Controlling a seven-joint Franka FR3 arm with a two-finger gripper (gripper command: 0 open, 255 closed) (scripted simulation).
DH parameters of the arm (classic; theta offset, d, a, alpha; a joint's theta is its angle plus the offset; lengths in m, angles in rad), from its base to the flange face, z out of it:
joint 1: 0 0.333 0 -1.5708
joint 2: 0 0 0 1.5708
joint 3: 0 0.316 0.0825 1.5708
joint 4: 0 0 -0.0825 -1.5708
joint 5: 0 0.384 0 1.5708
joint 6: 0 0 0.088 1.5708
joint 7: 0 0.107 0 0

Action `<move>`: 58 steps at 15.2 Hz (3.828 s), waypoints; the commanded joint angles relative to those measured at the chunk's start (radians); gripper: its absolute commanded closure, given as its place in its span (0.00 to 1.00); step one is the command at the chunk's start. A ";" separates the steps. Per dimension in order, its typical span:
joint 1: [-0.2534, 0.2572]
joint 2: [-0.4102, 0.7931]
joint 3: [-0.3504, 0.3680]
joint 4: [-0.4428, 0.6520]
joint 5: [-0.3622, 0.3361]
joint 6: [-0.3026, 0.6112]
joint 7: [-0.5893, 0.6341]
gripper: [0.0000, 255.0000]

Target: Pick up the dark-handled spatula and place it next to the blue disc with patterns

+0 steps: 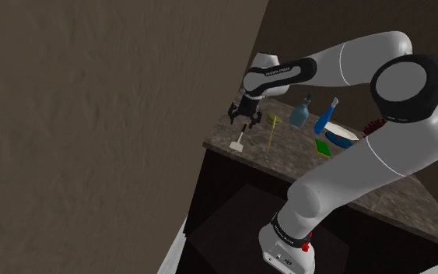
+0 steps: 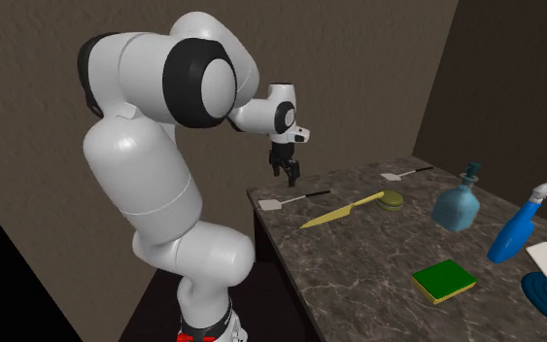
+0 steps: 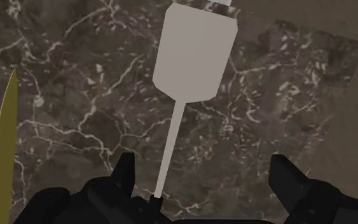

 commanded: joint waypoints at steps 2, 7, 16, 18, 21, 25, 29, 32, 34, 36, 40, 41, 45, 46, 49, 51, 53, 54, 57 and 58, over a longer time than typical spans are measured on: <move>-0.043 0.068 -0.024 0.012 -0.003 0.071 0.093 0.00; -0.062 0.127 -0.039 -0.001 -0.001 0.149 0.132 0.00; -0.062 0.173 -0.043 -0.022 0.004 0.216 0.128 0.00; -0.062 0.173 -0.043 -0.022 0.004 0.216 0.128 0.00; -0.062 0.173 -0.043 -0.022 0.004 0.216 0.128 1.00; -0.062 0.173 -0.043 -0.022 0.004 0.216 0.128 1.00; -0.062 0.173 -0.043 -0.022 0.004 0.216 0.128 1.00; -0.062 0.145 -0.042 -0.006 0.001 0.172 0.129 1.00; -0.063 0.127 -0.040 0.006 -0.001 0.142 0.130 1.00; -0.063 0.110 -0.039 0.018 -0.002 0.113 0.130 1.00; -0.062 0.079 -0.036 0.046 -0.004 0.055 0.131 1.00; -0.062 0.072 -0.036 0.053 -0.004 0.040 0.131 1.00; -0.062 0.047 -0.033 0.085 -0.005 -0.017 0.130 1.00; -0.062 0.041 -0.032 0.093 -0.005 -0.030 0.130 1.00; -0.096 -0.010 -0.075 0.045 -0.025 -0.028 0.068 1.00; -0.120 -0.040 -0.105 0.018 -0.040 -0.028 0.026 1.00; -0.144 -0.067 -0.136 -0.003 -0.057 -0.030 -0.018 1.00; -0.156 -0.079 -0.152 -0.012 -0.065 -0.030 -0.040 1.00; -0.194 -0.109 -0.202 -0.032 -0.091 -0.033 -0.109 1.00; -0.206 -0.117 -0.220 -0.036 -0.099 -0.034 -0.133 1.00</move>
